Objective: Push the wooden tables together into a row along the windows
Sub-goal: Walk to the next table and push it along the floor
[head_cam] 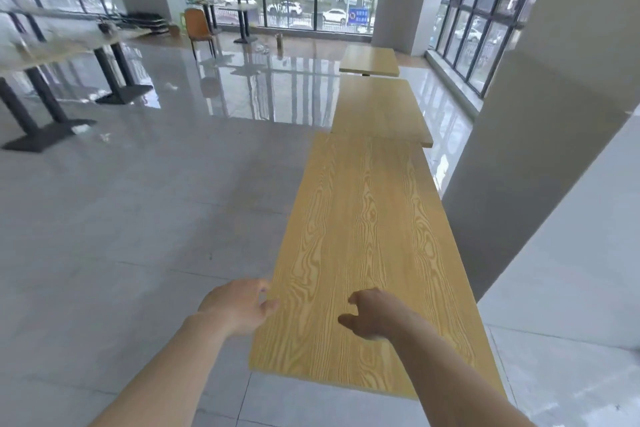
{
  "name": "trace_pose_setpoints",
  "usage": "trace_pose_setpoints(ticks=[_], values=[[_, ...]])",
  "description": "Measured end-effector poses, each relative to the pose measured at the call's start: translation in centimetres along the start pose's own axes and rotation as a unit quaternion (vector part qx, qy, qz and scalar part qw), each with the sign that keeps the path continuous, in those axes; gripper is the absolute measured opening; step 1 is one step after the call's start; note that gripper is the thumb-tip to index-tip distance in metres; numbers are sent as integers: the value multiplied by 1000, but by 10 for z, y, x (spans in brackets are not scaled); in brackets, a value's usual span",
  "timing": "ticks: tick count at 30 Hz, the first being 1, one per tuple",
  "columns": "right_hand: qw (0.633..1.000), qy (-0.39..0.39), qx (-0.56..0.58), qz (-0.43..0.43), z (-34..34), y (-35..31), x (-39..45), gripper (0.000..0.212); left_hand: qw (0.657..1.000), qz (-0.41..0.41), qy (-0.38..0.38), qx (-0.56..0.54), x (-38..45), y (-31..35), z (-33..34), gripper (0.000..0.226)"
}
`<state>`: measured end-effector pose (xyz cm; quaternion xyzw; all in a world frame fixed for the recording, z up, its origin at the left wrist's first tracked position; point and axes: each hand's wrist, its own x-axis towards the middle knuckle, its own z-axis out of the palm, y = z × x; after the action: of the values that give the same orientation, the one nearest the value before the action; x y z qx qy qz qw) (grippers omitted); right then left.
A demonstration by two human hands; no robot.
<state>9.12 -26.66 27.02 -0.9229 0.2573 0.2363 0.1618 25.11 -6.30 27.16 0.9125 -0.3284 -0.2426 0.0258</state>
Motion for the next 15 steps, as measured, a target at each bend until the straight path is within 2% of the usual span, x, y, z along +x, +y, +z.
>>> trace_pose_setpoints(ticks=[4,10,15], values=[[999,0,-32,-30,-20,-85,51,58,999,-33,28,-25,11,-87,-28,60],[993,11,-58,-102,-34,-256,142,58,992,-97,74,-30,31,-249,-79,59],[987,9,-53,-153,-61,-377,204,63,986,-146,75,-30,51,-369,-126,57]])
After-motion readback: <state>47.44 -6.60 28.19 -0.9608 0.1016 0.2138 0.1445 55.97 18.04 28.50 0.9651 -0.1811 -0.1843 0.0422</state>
